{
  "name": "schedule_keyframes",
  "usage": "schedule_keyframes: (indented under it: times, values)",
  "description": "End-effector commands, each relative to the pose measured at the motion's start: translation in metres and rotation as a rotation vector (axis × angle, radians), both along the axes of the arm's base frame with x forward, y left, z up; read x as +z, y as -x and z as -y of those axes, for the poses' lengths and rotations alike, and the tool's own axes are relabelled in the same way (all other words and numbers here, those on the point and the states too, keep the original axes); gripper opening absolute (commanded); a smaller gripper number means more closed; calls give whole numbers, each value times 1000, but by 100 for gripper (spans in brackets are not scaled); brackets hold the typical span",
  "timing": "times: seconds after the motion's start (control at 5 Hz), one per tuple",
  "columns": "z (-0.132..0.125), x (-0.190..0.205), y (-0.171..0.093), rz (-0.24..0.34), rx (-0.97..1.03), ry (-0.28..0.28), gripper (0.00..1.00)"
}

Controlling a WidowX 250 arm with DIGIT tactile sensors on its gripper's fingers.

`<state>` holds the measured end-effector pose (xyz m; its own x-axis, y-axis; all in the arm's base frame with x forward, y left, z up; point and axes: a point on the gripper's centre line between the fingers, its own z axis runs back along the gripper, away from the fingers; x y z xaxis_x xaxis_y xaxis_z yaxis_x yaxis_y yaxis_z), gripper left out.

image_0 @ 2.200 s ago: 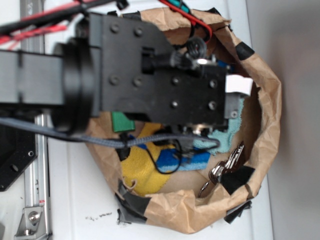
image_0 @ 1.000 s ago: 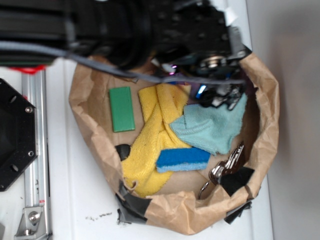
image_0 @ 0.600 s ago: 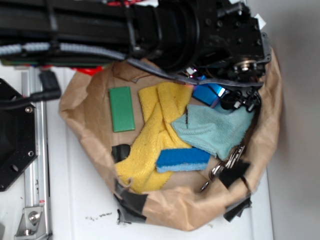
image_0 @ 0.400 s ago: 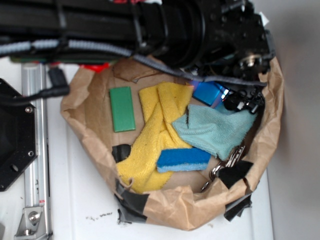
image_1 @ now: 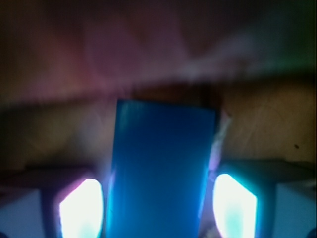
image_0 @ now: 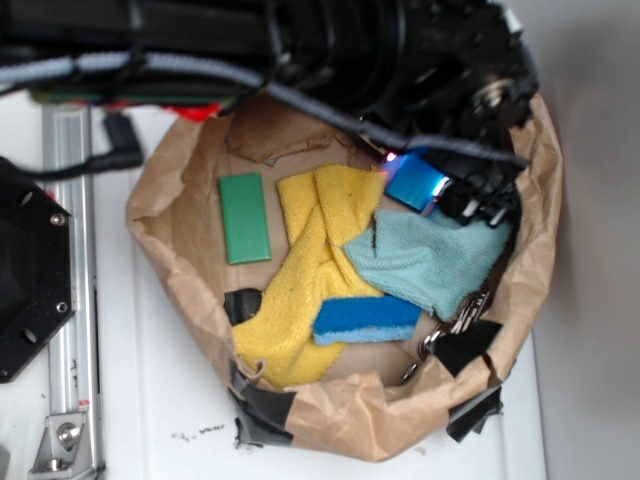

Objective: Grab the blue block.

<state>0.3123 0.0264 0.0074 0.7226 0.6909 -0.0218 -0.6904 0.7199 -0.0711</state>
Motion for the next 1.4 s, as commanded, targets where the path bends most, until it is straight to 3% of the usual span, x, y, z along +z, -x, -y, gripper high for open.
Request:
schedule_keyframes:
  times: [0.0,0.2,0.4,0.6,0.8,1.0,1.2]
  values:
    - [-4,-7,53,-43,-128,9,0]
    - [2,36,61,30,-234,-2,0]
    - [7,85,49,83,-456,-14,0]
    - [-3,126,50,83,-647,-116,0]
    - [-10,142,51,72,-743,-198,0]
    - [-13,146,51,82,-785,-241,0]
    - [-11,142,59,43,-706,-188,0]
